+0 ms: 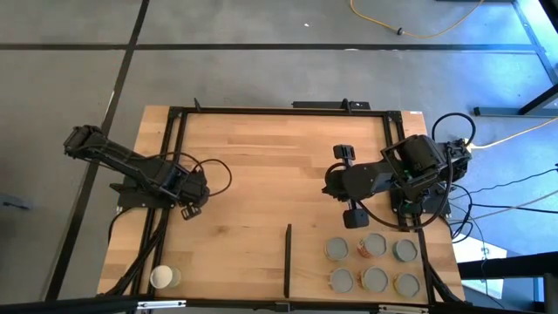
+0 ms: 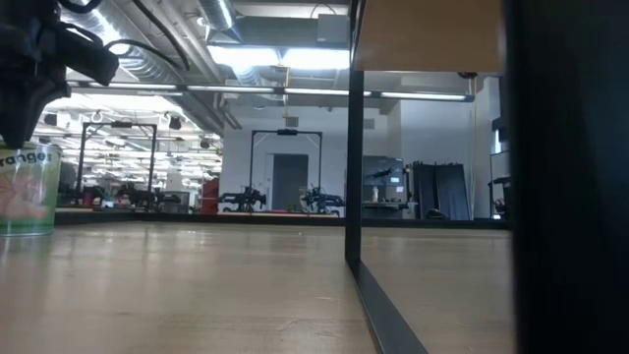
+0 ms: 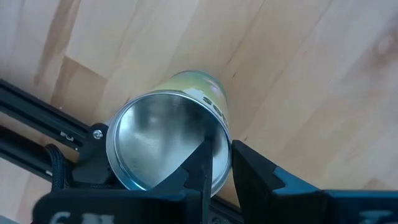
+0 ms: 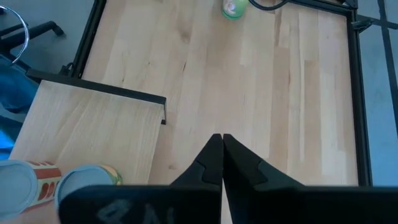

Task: Pick and place cans onto a shelf
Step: Put the canned oranges on the shelf

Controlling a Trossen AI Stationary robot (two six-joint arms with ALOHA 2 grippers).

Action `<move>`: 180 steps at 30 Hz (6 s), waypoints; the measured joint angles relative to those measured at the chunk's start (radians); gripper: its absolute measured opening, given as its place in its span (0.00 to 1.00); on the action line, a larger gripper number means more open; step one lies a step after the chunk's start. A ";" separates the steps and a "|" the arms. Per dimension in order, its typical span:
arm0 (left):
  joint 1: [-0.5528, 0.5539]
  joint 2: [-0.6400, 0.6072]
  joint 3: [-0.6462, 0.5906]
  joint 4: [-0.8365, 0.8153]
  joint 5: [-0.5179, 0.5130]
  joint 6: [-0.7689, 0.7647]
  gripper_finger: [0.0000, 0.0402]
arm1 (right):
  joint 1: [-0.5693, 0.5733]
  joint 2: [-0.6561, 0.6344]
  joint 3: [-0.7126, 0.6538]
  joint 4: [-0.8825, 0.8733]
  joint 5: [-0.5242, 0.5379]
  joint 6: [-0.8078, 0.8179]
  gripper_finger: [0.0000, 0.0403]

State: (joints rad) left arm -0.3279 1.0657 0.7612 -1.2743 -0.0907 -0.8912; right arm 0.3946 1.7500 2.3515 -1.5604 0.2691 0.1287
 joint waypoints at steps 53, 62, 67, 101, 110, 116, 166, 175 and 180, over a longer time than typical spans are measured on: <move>-0.107 0.906 0.931 0.022 0.054 0.208 0.00 | -0.013 0.000 0.000 0.055 0.107 -0.055 0.01; -0.131 0.931 0.955 0.031 0.058 0.194 0.04 | -0.013 0.000 0.000 0.056 0.076 -0.057 0.01; -0.127 0.919 0.954 0.029 0.088 0.218 0.09 | -0.013 0.000 0.000 0.057 0.074 -0.056 0.01; -0.078 0.499 1.278 -0.297 -0.343 0.230 0.11 | -0.136 0.094 -0.003 0.198 -0.114 -0.060 0.01; -0.135 0.341 1.279 -0.297 -0.398 0.218 0.11 | -0.173 0.154 -0.003 0.416 -0.194 -0.107 0.13; -0.169 0.297 1.279 -0.297 -0.395 0.247 0.11 | -0.173 0.249 -0.003 0.546 -0.192 -0.079 0.22; -0.225 0.289 1.278 -0.297 -0.391 0.248 0.11 | -0.241 0.690 -0.002 0.616 -0.369 0.023 0.23; -0.225 0.289 1.278 -0.297 -0.391 0.248 0.11 | -0.242 0.709 -0.002 0.612 -0.378 0.020 0.23; -0.225 0.289 1.278 -0.297 -0.391 0.248 0.11 | -0.242 0.714 -0.001 0.615 -0.397 0.021 0.23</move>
State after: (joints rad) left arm -0.5530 1.3548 2.0396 -1.5711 -0.4812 -0.6430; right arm 0.1524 2.4641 2.3501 -0.9453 -0.1284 0.1493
